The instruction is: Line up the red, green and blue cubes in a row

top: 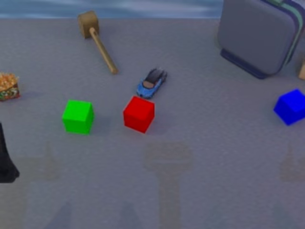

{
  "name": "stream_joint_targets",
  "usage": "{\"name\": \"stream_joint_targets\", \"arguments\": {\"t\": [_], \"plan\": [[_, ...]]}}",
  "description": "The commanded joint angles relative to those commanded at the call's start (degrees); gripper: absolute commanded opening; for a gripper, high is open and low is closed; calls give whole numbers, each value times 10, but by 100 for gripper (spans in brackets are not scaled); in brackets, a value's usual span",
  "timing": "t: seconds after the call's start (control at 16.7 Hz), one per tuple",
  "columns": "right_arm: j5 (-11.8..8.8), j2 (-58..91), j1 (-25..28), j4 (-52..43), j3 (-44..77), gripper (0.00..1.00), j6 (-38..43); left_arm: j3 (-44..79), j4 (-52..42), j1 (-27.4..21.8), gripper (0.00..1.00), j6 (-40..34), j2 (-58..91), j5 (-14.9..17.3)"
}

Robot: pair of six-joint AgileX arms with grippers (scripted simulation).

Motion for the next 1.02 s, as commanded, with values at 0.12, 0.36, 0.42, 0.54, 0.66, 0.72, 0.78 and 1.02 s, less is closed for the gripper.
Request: {"name": "stream_joint_targets", "arguments": {"t": [0.12,0.36,0.42,0.54,0.66,0.72,0.78,1.02], "plan": [[0,0,0,0,0,100,0,0,0,0,100,0,0,0],[0,0,0,0,0,100,0,50,-38,-19,100,2,53,9],[0,0,0,0,0,100,0,75,-59,-29,100,3,81,14],[0,0,0,0,0,100,0,136,-111,-50,100,4,154,23],[0,0,0,0,0,100,0,206,-175,-74,100,6,244,33],[0,0,0,0,0,100,0,244,-212,-88,100,6,296,38],[0,0,0,0,0,100,0,284,-251,-101,100,6,352,43],[0,0,0,0,0,100,0,455,-419,-158,100,4,597,60]]}}
